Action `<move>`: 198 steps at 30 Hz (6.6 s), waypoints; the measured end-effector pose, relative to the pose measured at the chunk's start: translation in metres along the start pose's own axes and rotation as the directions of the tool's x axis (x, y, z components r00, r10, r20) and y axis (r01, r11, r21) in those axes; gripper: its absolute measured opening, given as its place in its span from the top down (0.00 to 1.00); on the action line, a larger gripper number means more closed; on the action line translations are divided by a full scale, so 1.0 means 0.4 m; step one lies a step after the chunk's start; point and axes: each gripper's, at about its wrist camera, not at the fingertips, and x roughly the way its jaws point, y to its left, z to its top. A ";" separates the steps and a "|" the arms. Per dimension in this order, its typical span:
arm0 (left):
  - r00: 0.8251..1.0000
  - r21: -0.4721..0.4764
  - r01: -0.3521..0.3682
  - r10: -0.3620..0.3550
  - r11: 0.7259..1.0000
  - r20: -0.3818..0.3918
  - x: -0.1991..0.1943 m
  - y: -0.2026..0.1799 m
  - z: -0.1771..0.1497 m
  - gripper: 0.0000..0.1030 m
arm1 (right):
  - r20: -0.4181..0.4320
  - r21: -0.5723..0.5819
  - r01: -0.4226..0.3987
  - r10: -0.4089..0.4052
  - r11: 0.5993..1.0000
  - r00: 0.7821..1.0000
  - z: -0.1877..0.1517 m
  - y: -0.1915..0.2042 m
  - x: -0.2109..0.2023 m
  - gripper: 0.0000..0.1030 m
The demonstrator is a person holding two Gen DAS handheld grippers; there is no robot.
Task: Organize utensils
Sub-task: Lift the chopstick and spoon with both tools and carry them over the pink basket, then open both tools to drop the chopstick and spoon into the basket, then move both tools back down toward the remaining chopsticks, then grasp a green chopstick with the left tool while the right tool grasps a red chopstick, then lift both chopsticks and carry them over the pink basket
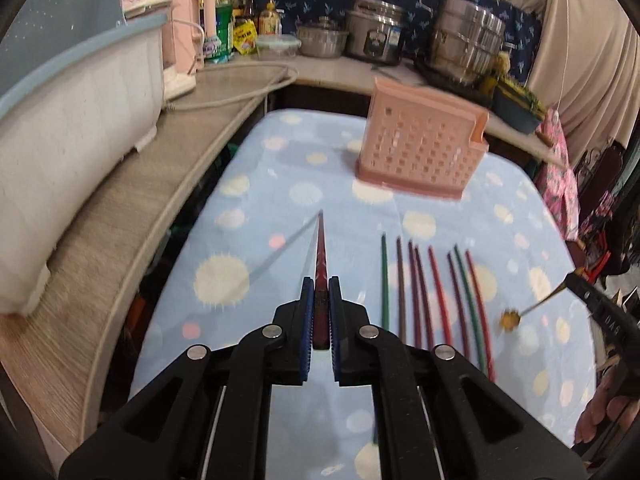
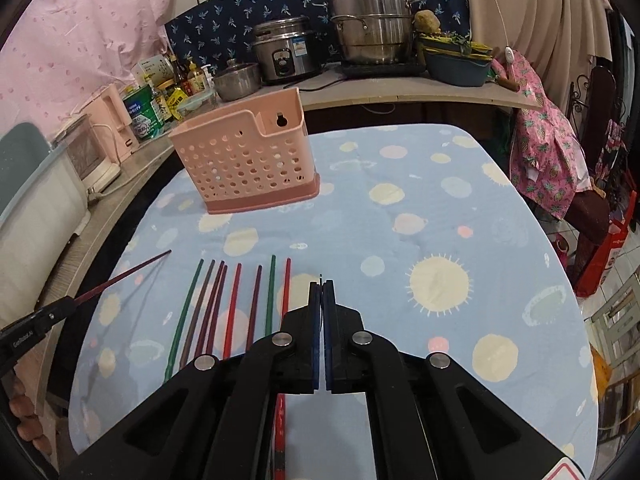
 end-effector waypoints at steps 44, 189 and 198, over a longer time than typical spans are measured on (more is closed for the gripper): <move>0.968 -0.027 0.080 -0.071 0.996 0.242 0.162 -0.168 0.621 0.93 | 0.024 -0.027 -0.079 0.080 0.996 0.997 0.495 0.076 0.354 0.97; 0.995 0.018 0.045 -0.044 0.999 -0.084 0.005 -0.035 -0.126 0.93 | -0.035 -0.038 -0.072 0.071 0.997 0.997 -0.117 0.007 -0.071 0.93; 0.997 -0.017 0.065 -0.064 0.998 0.035 -0.055 -0.017 0.034 0.93 | 0.075 -0.015 -0.112 0.112 0.994 0.991 0.043 0.005 -0.108 0.93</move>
